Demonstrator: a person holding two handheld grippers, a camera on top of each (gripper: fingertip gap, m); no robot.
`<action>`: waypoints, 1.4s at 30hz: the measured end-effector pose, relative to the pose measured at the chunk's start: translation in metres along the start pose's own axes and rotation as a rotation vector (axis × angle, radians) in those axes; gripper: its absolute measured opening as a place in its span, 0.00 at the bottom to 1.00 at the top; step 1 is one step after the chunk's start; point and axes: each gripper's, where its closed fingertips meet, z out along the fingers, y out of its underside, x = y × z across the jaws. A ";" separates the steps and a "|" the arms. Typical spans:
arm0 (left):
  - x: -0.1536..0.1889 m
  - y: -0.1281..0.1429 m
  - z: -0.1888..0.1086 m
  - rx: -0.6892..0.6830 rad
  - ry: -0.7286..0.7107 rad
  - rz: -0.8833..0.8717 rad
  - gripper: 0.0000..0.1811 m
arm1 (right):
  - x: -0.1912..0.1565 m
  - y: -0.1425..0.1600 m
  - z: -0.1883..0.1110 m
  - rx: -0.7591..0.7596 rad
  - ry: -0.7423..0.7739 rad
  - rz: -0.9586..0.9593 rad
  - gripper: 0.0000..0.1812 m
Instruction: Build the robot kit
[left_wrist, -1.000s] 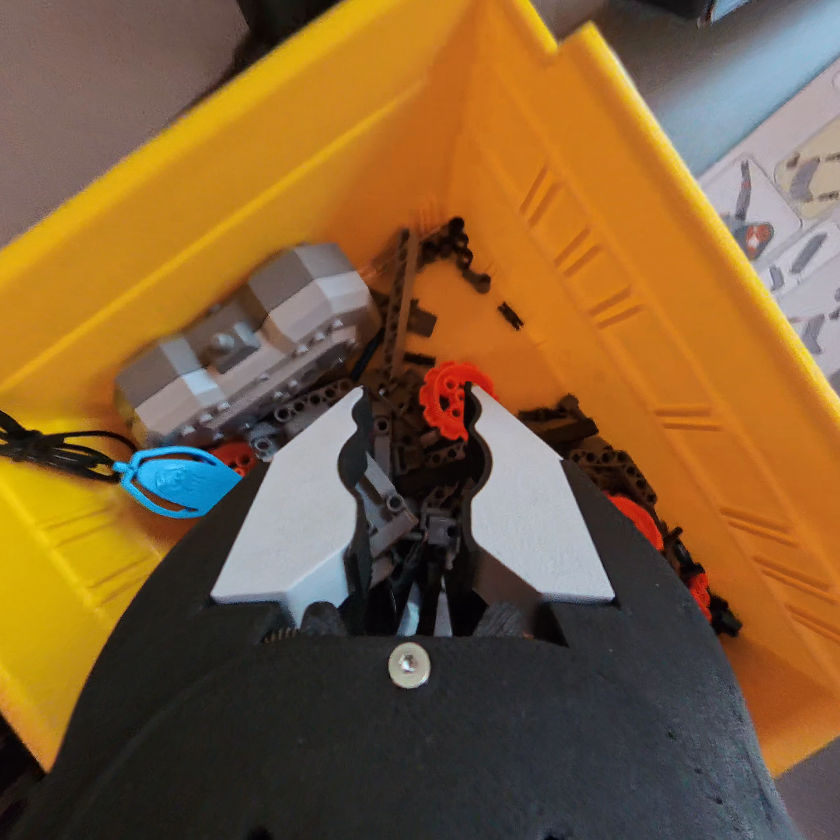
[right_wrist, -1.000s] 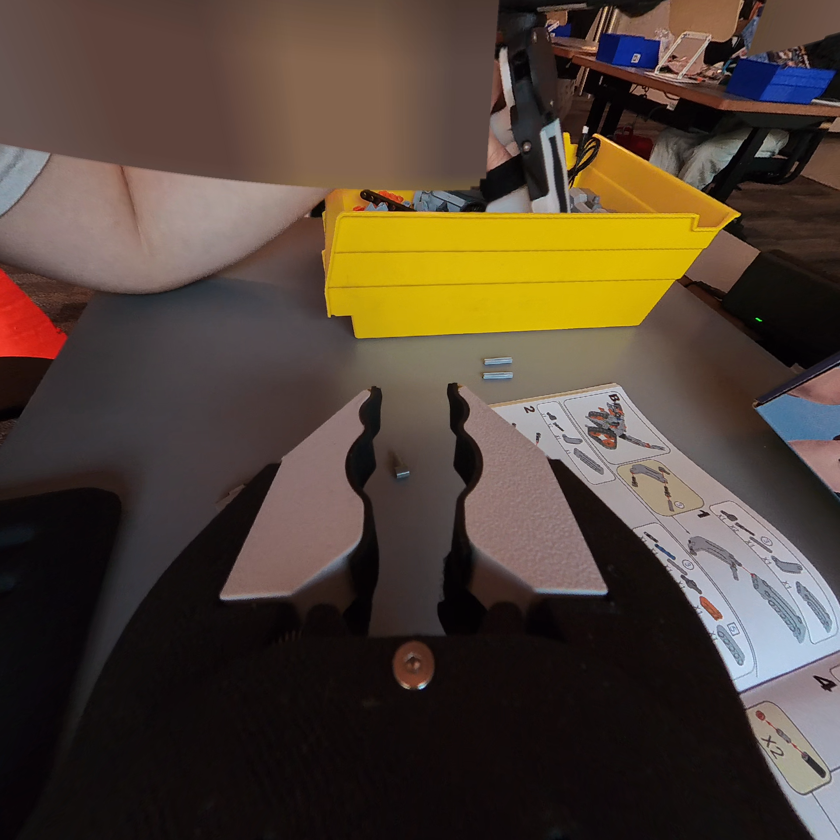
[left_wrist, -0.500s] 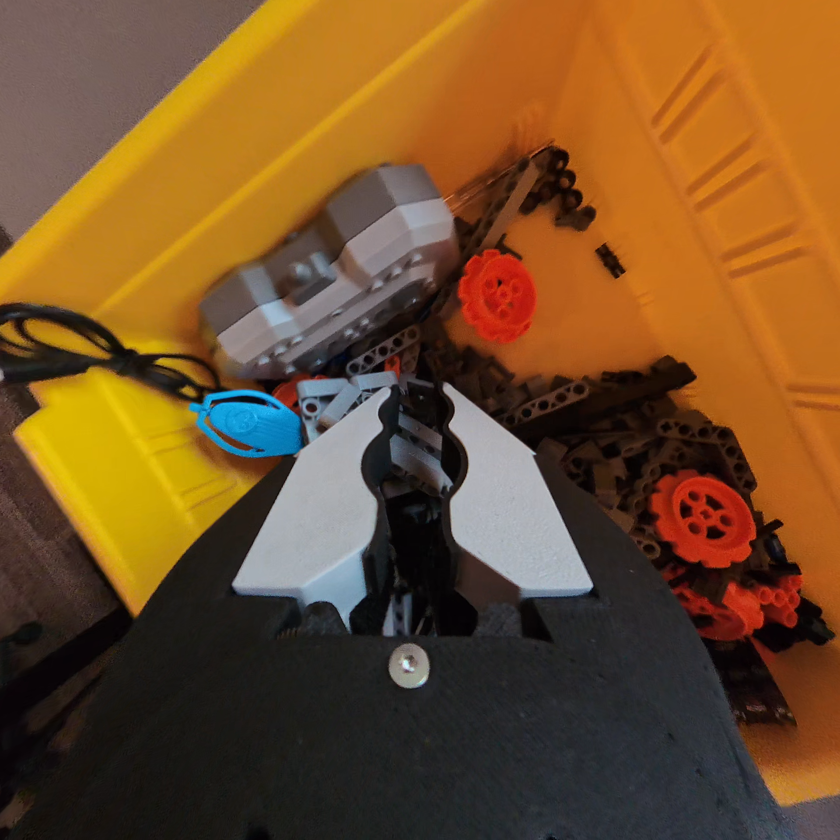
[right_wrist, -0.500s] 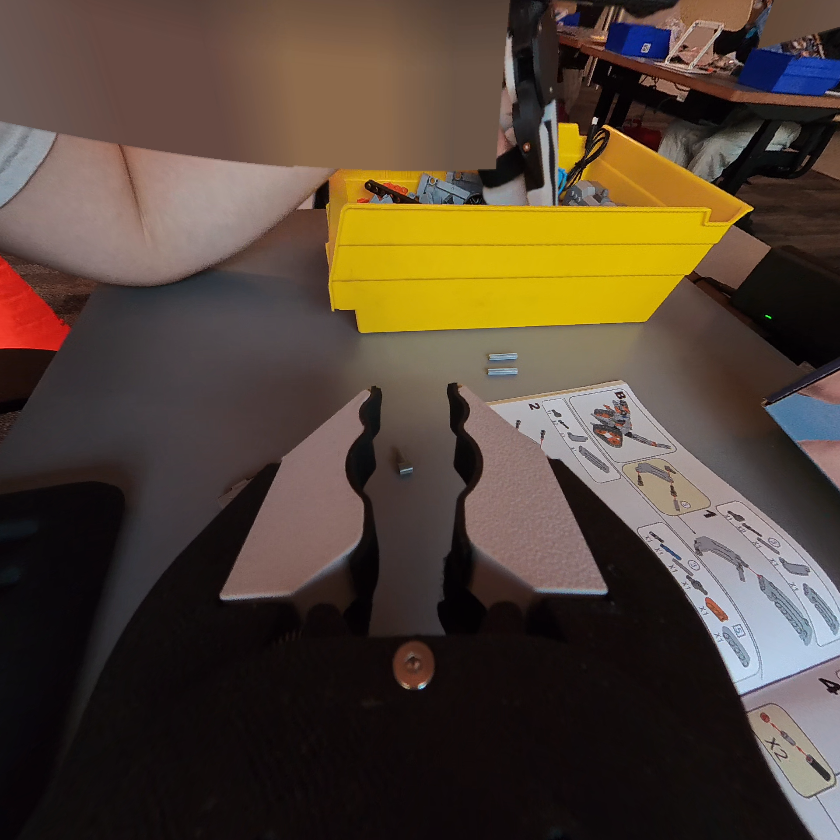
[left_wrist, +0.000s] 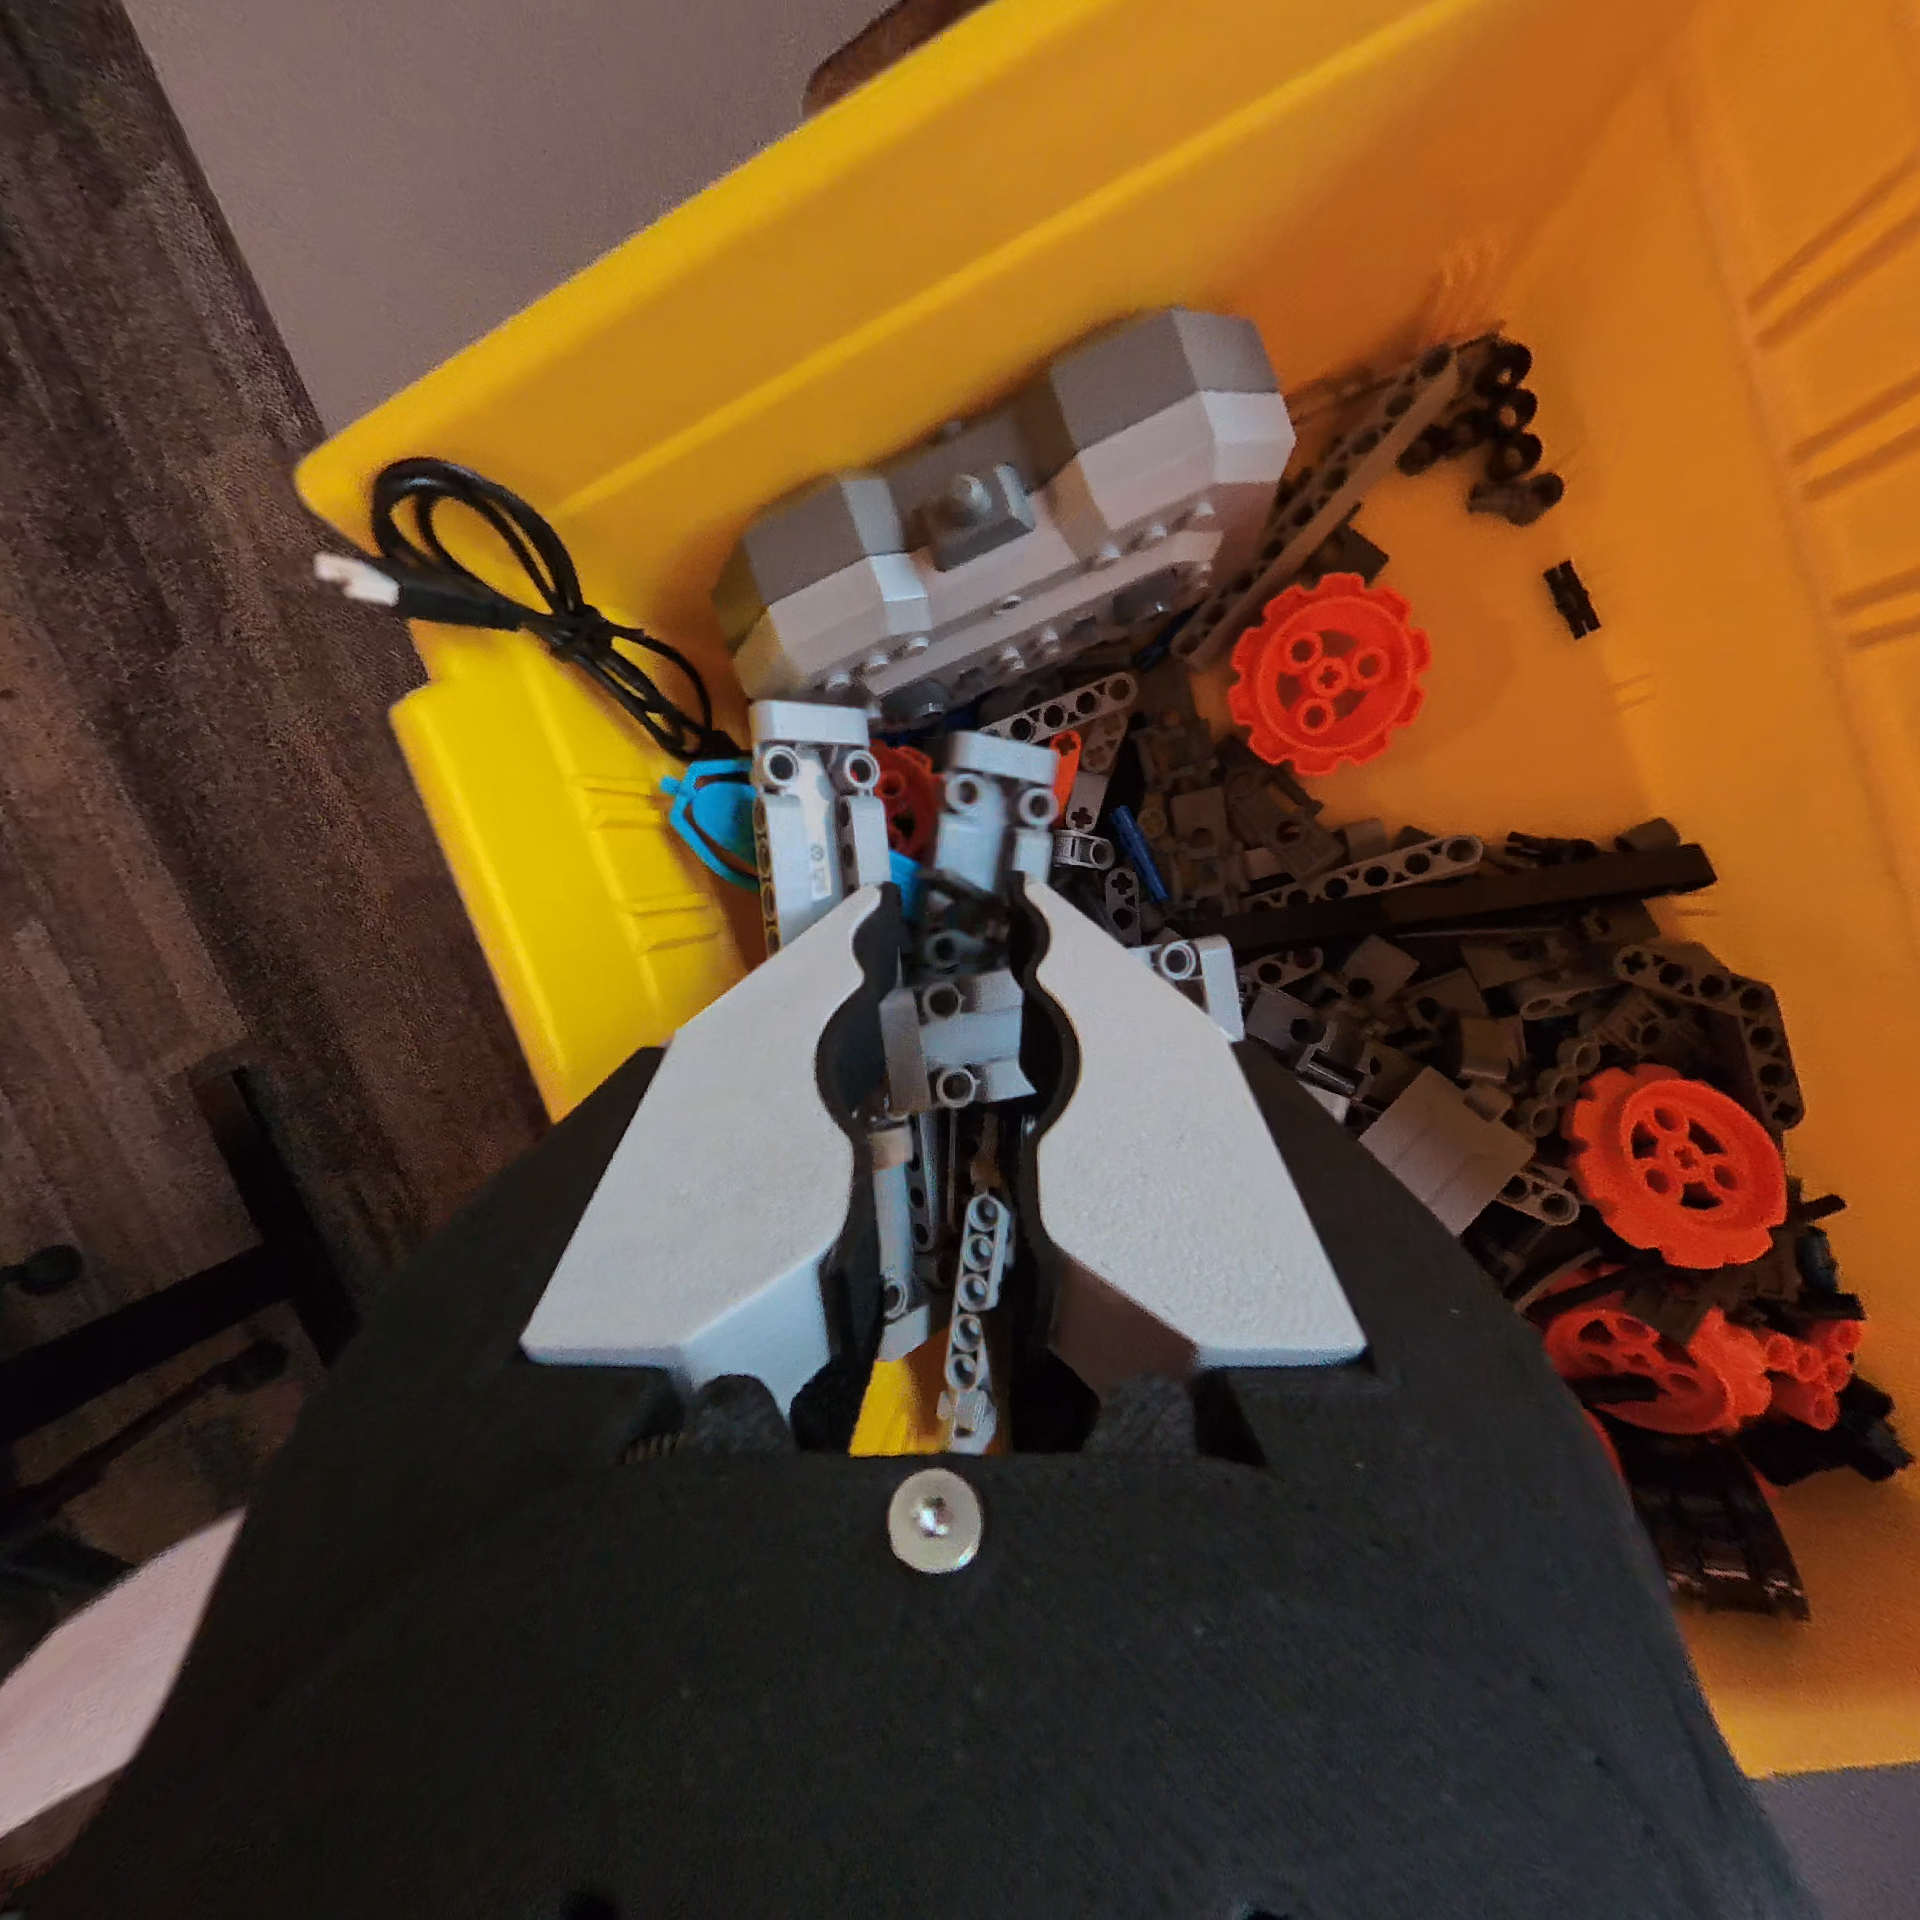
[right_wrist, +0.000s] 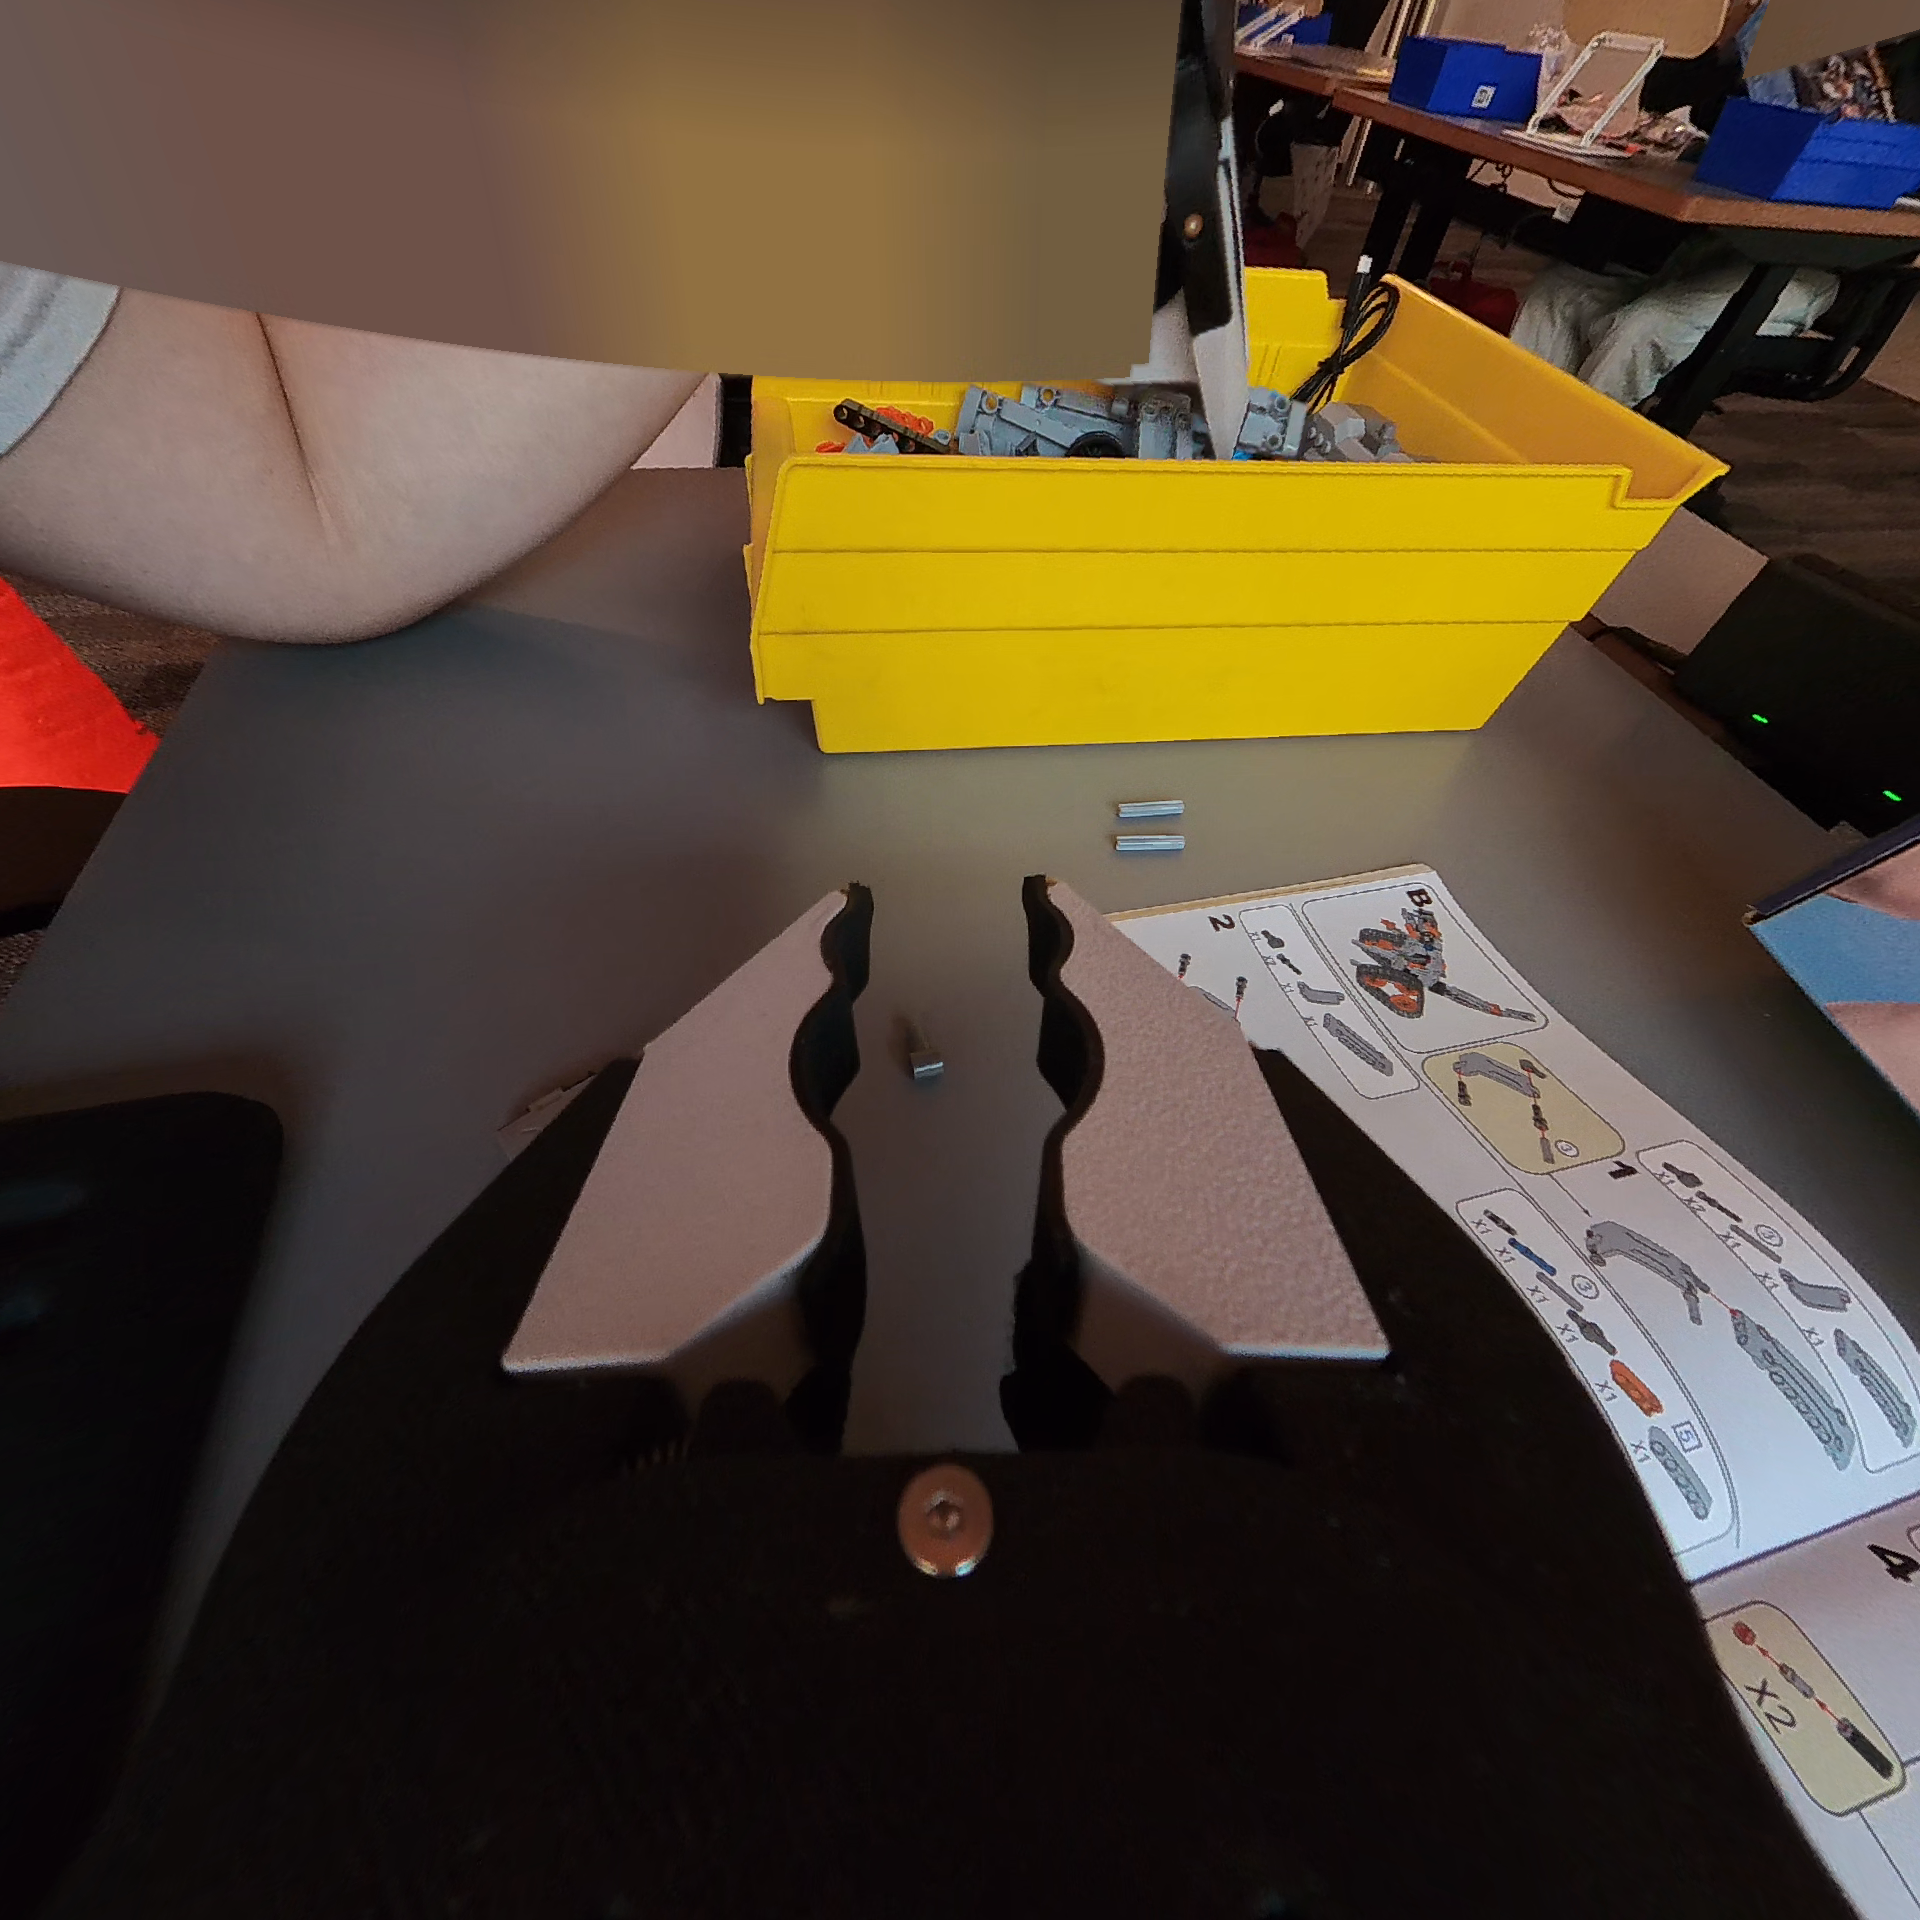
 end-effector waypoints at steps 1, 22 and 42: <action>0.000 0.001 -0.003 0.000 0.011 -0.026 0.14 | 0.000 0.000 0.000 -0.001 0.000 -0.002 0.16; 0.041 0.002 0.007 -0.054 0.249 -0.114 0.24 | -0.004 0.003 0.002 -0.024 -0.009 -0.023 0.16; 0.013 -0.004 0.020 0.015 0.101 0.032 0.13 | -0.005 0.005 0.002 -0.030 -0.018 -0.020 0.16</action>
